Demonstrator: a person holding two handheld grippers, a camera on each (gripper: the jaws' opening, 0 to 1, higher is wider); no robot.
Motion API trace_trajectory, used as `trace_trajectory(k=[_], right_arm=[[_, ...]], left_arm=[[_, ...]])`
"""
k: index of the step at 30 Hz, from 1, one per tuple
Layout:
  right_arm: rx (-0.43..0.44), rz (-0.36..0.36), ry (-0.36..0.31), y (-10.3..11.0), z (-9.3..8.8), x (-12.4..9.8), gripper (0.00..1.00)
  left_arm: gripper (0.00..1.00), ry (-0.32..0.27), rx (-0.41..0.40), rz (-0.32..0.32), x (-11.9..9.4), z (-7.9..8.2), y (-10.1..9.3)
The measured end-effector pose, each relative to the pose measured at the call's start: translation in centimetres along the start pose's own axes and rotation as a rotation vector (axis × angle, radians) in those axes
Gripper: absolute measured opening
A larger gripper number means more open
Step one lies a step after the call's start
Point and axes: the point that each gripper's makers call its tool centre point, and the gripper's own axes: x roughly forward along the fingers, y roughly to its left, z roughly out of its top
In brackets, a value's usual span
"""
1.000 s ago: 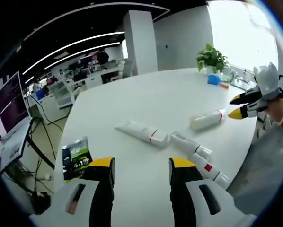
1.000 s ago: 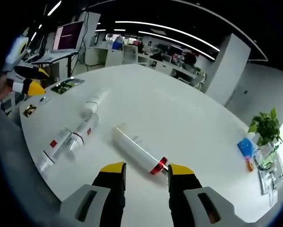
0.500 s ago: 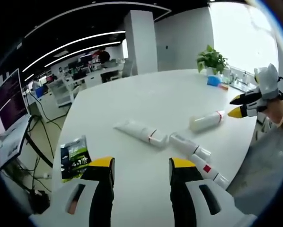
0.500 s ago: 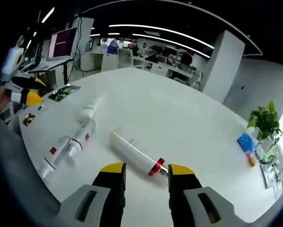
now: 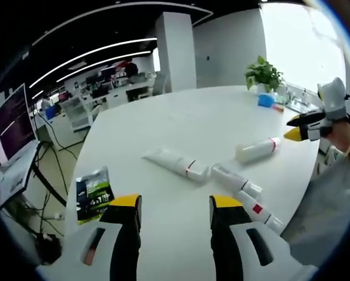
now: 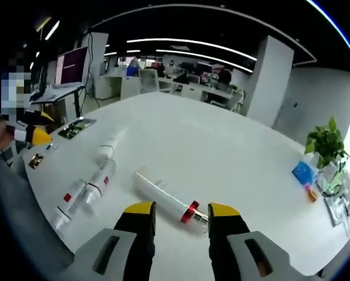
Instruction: Arrange the skincare products in the storage area until every visible bottle or jar stands upright without overlapping.
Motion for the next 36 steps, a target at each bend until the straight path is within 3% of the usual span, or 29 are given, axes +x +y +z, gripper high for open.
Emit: trace_trajectory(k=[7, 9, 15, 24, 36], right_arm=[[0.036, 0.040, -0.001, 0.1, 0.2, 0.1, 0.32], [0.013, 0.035, -0.001, -0.2, 0.3, 0.2, 0.33], [-0.044, 0.024, -0.013, -1.7, 0.9, 0.3, 0.32], [-0.077, 0.007, 0.013, -4.8, 0.2, 1.4, 0.32], [-0.154, 0.153, 0.083, -4.2, -0.7, 3.3, 0.32]], left_arm=[[0.41, -0.004, 0.003, 0.002, -0.1, 0.1, 0.0], [0.41, -0.004, 0.005, 0.006, -0.1, 0.1, 0.1], [0.41, -0.004, 0.003, 0.011, -0.1, 0.1, 0.2], [0.41, 0.006, 0.002, 0.012, 0.0, -0.1, 0.3], [0.41, 0.015, 0.008, 0.010, 0.0, -0.2, 0.2]])
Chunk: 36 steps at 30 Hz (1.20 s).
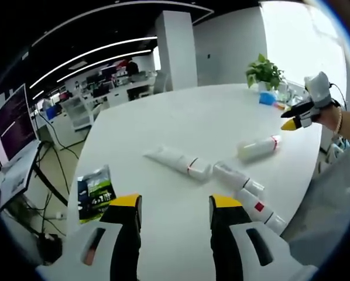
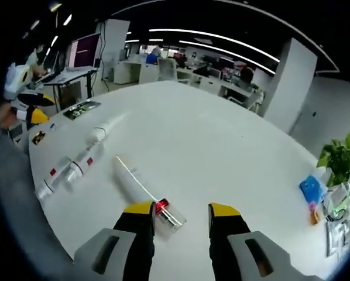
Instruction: Arrange the skincare products in the storage area until every visible bottle or jar stands upright without overlapping.
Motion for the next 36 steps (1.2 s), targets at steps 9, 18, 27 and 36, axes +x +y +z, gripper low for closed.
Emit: trace_trajectory(k=[9, 18, 27, 36], right_arm=[[-0.118, 0.135, 0.072, 1.3, -0.5, 1.5, 0.32], [-0.225, 0.320, 0.127, 3.4, -1.3, 3.0, 0.36], [-0.254, 0.394, 0.180, 3.8, -1.6, 5.1, 0.37], [-0.299, 0.462, 0.238, 5.3, -2.6, 6.2, 0.31]], left_arm=[[0.41, 0.002, -0.002, 0.001, 0.0, -0.1, 0.1], [0.40, 0.013, 0.012, -0.004, 0.1, -0.2, -0.1], [0.40, 0.022, 0.020, 0.000, 0.1, -0.4, -0.1], [0.40, 0.024, 0.019, 0.006, 0.1, -0.5, 0.1]])
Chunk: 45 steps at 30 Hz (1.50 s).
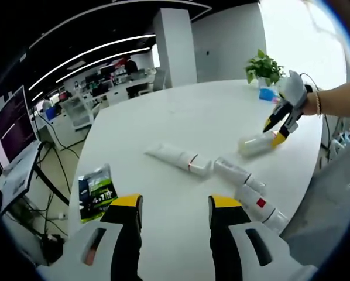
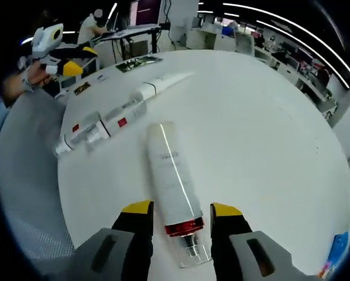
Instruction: Arrange the skincare products in the storage area until every visible bottle or jar stands upright without overlapping.
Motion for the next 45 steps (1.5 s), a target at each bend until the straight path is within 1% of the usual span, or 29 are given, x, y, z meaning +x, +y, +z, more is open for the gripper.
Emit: trace_trajectory(k=[1, 2, 3, 4, 6, 9, 12, 14, 17, 19, 20, 22, 26, 28, 29, 31, 32, 34, 39, 42, 45], right_arm=[[-0.017, -0.009, 0.023, 0.1, -0.3, 0.2, 0.30], [-0.046, -0.028, 0.032, -0.2, -0.4, 0.3, 0.29], [-0.052, -0.037, 0.033, -0.3, -0.4, 0.3, 0.27], [-0.036, -0.033, 0.038, -0.2, -0.5, 0.3, 0.27], [-0.038, -0.028, 0.035, -0.2, -0.4, 0.4, 0.27], [-0.079, -0.024, 0.036, 0.2, -0.4, 0.5, 0.25], [-0.110, -0.032, 0.054, 0.5, -0.4, 0.5, 0.24], [-0.128, -0.019, 0.064, 0.9, -0.5, 0.5, 0.24], [-0.179, 0.014, 0.095, 2.0, -0.7, 0.4, 0.23], [-0.203, 0.024, 0.107, 2.7, -0.8, 0.3, 0.23], [-0.225, 0.034, 0.109, 3.2, -0.8, 0.3, 0.23], [-0.236, 0.049, 0.109, 4.1, -0.8, 0.3, 0.23], [-0.264, 0.058, 0.111, 5.5, -0.8, 0.2, 0.23], [-0.280, 0.064, 0.102, 6.1, -0.9, 0.2, 0.23], [-0.292, 0.064, 0.097, 6.3, -0.9, 0.2, 0.23], [-0.300, 0.069, 0.098, 6.9, -1.0, 0.1, 0.23], [-0.308, 0.071, 0.103, 7.2, -1.0, 0.0, 0.23], [-0.324, 0.069, 0.109, 7.5, -1.1, 0.0, 0.23], [-0.362, 0.087, 0.118, 8.8, -1.4, -0.2, 0.24], [-0.399, 0.093, 0.119, 9.7, -1.5, -0.3, 0.24], [-0.394, 0.099, 0.114, 10.1, -1.5, -0.3, 0.24]], left_arm=[[0.40, 0.000, 0.000, 0.000, 0.0, 0.0, 0.0], [0.40, 0.000, 0.000, 0.000, 0.0, 0.0, 0.0], [0.40, -0.001, 0.000, 0.001, 0.0, 0.0, 0.0], [0.40, -0.001, -0.001, 0.001, 0.0, 0.0, 0.0], [0.40, -0.001, -0.002, 0.001, 0.0, 0.0, 0.1], [0.39, 0.000, -0.001, 0.000, 0.0, 0.0, 0.0], [0.39, 0.003, 0.003, -0.003, 0.1, 0.0, 0.0], [0.39, 0.006, 0.008, -0.004, 0.1, -0.1, -0.1], [0.39, 0.009, 0.014, -0.008, 0.1, -0.1, -0.3], [0.39, 0.011, 0.018, -0.012, 0.2, -0.2, -0.4], [0.39, 0.014, 0.022, -0.014, 0.2, -0.2, -0.4], [0.39, 0.016, 0.028, -0.018, 0.3, -0.3, -0.5], [0.39, 0.020, 0.037, -0.032, 0.4, -0.3, -0.9], [0.39, 0.025, 0.046, -0.039, 0.4, -0.4, -1.1], [0.40, 0.027, 0.048, -0.046, 0.4, -0.4, -1.2], [0.40, 0.031, 0.040, -0.079, 0.5, -0.6, -1.9], [0.40, 0.024, 0.032, -0.100, 0.5, -0.5, -2.2], [0.40, 0.024, 0.030, -0.112, 0.5, -0.4, -2.4], [0.39, 0.033, 0.056, -0.167, 0.5, -0.6, -3.7], [0.39, 0.039, 0.060, -0.214, 0.5, -0.8, -4.7], [0.39, 0.053, 0.060, -0.251, 0.5, -1.1, -5.4]])
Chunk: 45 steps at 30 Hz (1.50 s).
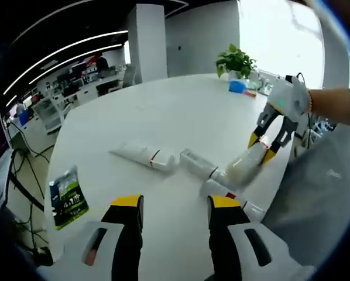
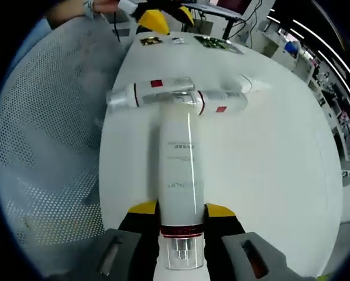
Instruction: Arrange the skincare products in the storage area until every visible bottle or jar stands upright without overlapping.
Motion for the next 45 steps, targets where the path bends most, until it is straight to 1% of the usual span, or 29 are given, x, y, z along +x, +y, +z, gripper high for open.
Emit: trace_trajectory(k=[4, 9, 15, 26, 30, 33, 39, 41, 44, 45], right_arm=[[0.006, 0.006, -0.010, 0.4, 0.2, 0.0, 0.24], [-0.003, 0.018, 0.000, 0.7, 0.5, 0.2, 0.24], [-0.001, 0.038, 0.040, 0.8, 0.7, 0.4, 0.24], [0.016, 0.039, 0.093, 0.9, 0.6, 0.5, 0.24], [0.022, 0.033, 0.100, 0.9, 0.6, 0.5, 0.24], [0.020, 0.027, 0.108, 1.0, 0.5, 0.5, 0.24], [0.013, 0.009, 0.131, 1.1, 0.6, 0.5, 0.24], [0.007, 0.002, 0.134, 1.0, 0.6, 0.4, 0.24], [0.006, -0.005, 0.132, 1.0, 0.6, 0.4, 0.24], [0.006, -0.007, 0.132, 1.0, 0.6, 0.4, 0.24]], left_arm=[[0.39, 0.008, 0.019, -0.015, 0.1, -0.1, -0.5], [0.38, 0.014, 0.026, -0.033, 0.4, -0.1, -0.8], [0.38, 0.024, 0.050, -0.056, 0.5, -0.3, -1.6], [0.37, 0.053, 0.080, -0.108, 0.7, -1.1, -3.1], [0.35, 0.074, 0.074, -0.160, 0.9, -1.5, -4.0], [0.36, 0.063, 0.092, -0.173, 0.8, -1.3, -4.4], [0.37, 0.075, 0.109, -0.206, 1.1, -1.4, -5.0], [0.37, 0.069, 0.110, -0.220, 1.2, -1.0, -5.4], [0.37, 0.069, 0.105, -0.259, 1.3, -0.4, -6.6], [0.37, 0.073, 0.128, -0.282, 1.4, -0.2, -7.3]])
